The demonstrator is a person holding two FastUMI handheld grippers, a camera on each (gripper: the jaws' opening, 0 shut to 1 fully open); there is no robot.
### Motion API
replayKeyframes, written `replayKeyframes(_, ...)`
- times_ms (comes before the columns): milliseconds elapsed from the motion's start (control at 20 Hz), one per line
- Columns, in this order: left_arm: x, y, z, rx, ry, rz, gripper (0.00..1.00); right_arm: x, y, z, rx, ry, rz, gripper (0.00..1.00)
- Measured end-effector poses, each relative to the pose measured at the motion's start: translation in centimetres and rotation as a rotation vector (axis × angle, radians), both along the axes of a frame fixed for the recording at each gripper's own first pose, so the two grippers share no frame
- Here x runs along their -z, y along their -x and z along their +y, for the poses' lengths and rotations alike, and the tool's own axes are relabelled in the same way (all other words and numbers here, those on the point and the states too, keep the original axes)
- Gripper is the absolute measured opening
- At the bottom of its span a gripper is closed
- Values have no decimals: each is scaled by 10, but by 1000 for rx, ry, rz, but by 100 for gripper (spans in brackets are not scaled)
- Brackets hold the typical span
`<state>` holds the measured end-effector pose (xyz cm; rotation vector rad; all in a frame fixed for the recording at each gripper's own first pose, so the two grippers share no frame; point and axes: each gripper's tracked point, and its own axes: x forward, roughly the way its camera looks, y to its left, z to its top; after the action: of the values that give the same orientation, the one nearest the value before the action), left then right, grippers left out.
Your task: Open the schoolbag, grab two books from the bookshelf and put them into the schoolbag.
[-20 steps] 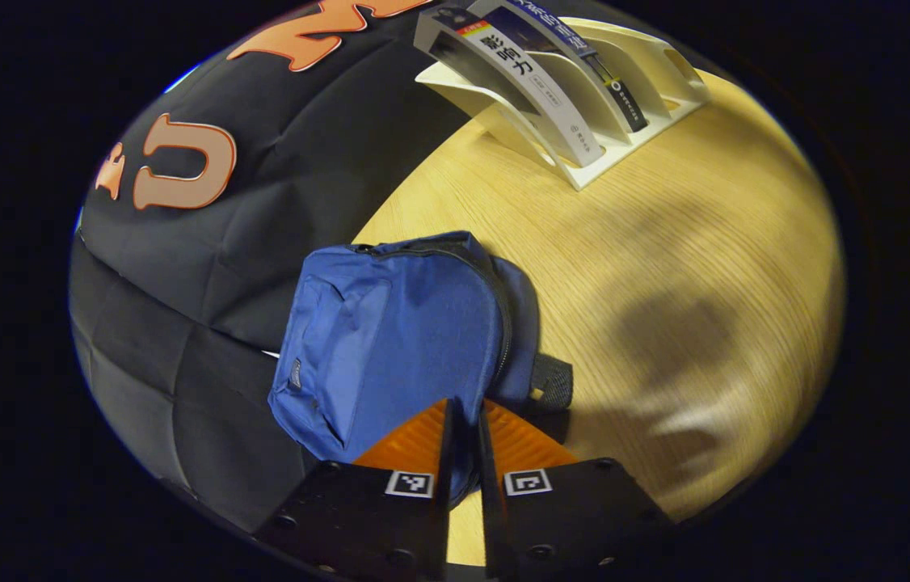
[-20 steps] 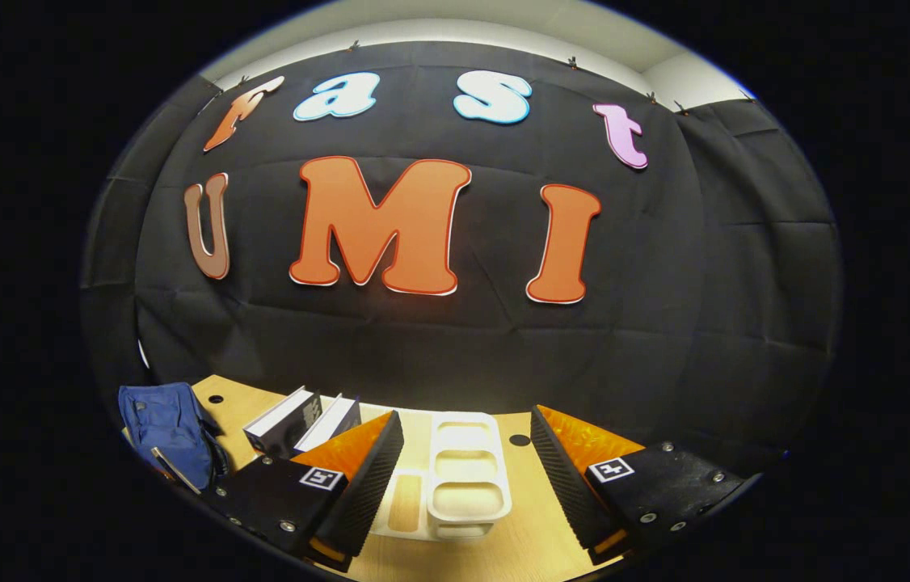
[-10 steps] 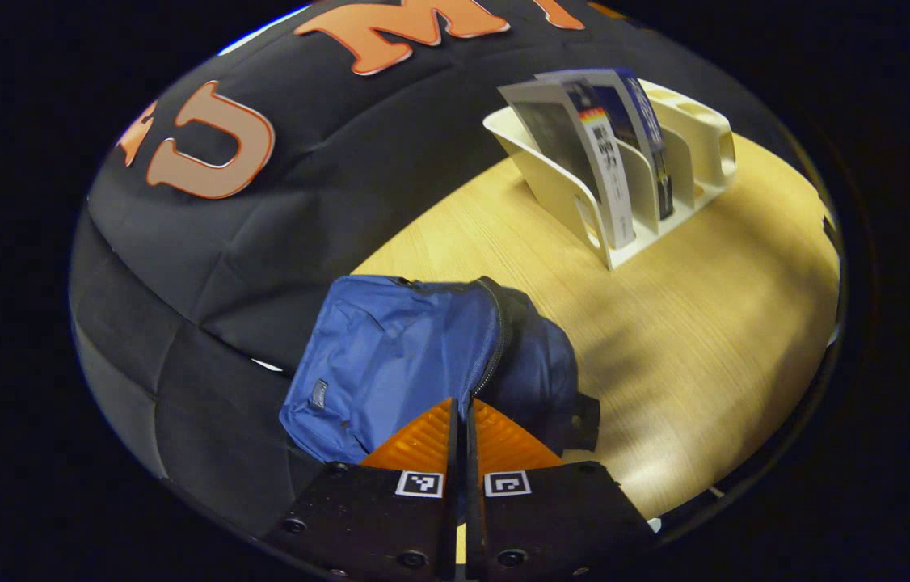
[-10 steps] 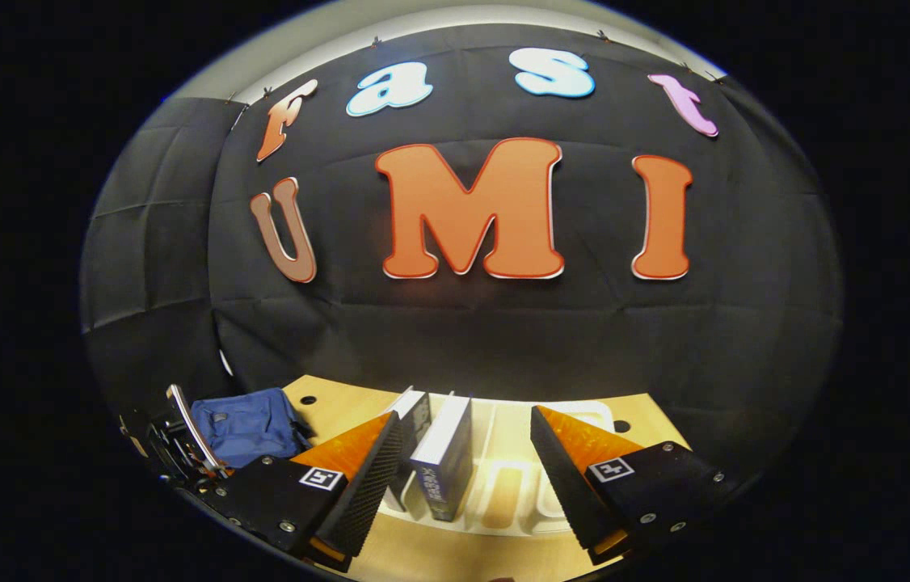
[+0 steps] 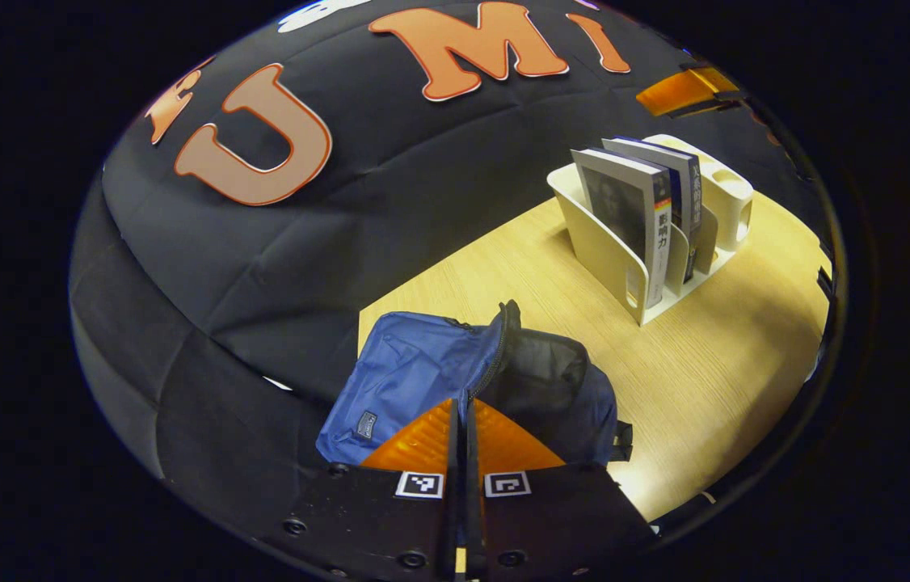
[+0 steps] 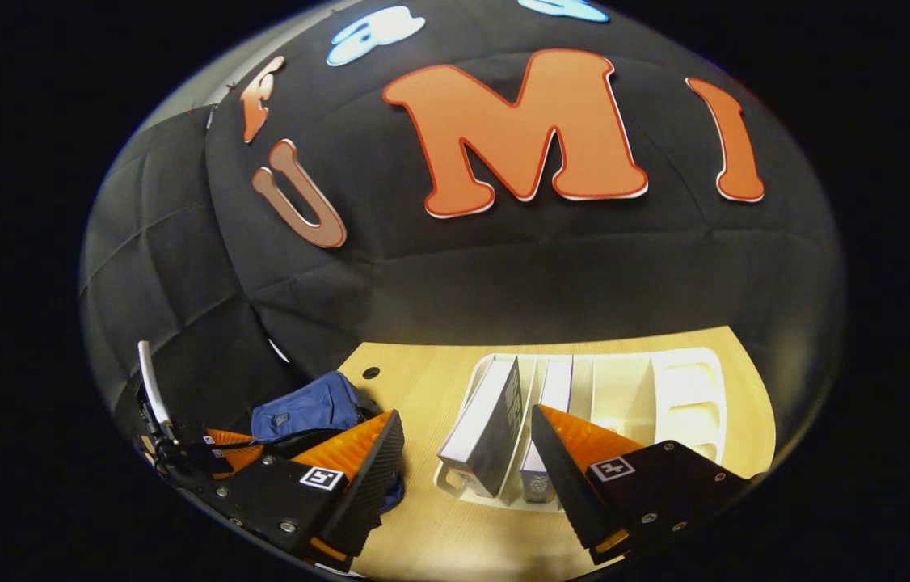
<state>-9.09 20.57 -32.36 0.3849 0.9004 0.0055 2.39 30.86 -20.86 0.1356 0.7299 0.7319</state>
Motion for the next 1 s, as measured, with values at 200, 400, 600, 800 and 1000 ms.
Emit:
replayKeyframes(200,-15,-9,13,-18,74,-11,4,8,-11,21,-10,100,17,94)
replayKeyframes(400,-33,-26,37,3,74,-47,4,32,-16,34,-9,226,71,94)
replayKeyframes(600,-45,-38,55,47,54,-78,4,49,-23,46,-15,312,103,95)
replayKeyframes(800,-42,-44,61,10,160,-81,4,70,-38,46,15,378,163,94)
replayKeyframes(1000,-48,-53,79,-8,194,-102,5,84,-48,47,7,461,185,93)
